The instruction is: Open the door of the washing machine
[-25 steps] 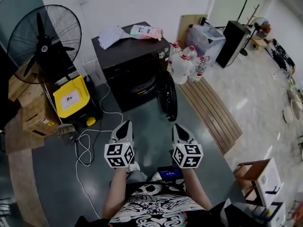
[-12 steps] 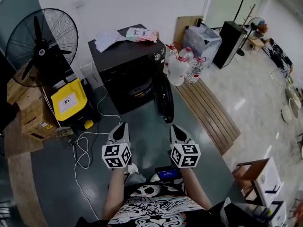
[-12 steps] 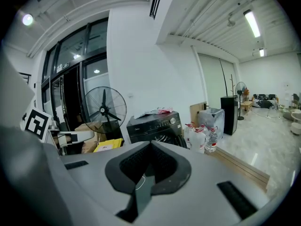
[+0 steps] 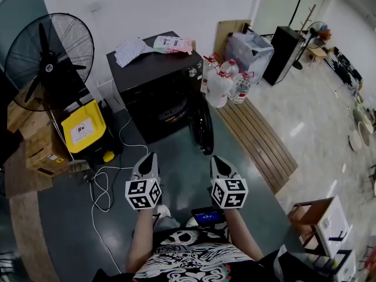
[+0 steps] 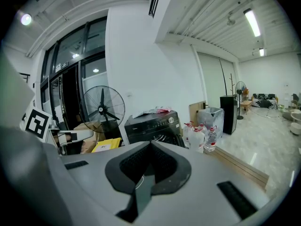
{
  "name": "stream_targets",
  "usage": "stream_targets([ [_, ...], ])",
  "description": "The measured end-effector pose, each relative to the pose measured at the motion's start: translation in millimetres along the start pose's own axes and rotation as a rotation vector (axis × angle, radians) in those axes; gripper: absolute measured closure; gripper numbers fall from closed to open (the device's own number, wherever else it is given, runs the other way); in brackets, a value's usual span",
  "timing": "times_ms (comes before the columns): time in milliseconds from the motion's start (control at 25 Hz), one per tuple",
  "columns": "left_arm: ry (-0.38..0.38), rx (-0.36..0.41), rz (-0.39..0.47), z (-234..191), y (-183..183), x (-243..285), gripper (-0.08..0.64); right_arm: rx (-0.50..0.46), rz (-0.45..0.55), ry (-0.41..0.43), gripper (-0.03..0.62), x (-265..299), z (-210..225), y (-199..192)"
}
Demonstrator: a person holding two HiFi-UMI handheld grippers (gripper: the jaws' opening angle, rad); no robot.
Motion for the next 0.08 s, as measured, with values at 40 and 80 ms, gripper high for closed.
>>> stream_targets([
  [40,0.0,-0.001,0.001,-0.5,0.1,2.0,0.558,0.001,0.0,-0.001,0.591,1.5,1.5,0.0],
  [80,0.001,-0.001,0.002,-1.0,0.1,4.1,0.558,0.002,-0.001,-0.001,0.591,3.1,3.0,0.1],
])
Point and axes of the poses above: the fingertips, and each gripper's own axes: x forward along the fingers, z to its right, y out of its top, the point moved 2 cm from there along -x, backward along the fingers, and after that the axes turned 6 degrees about z, right-handed, at the moved point
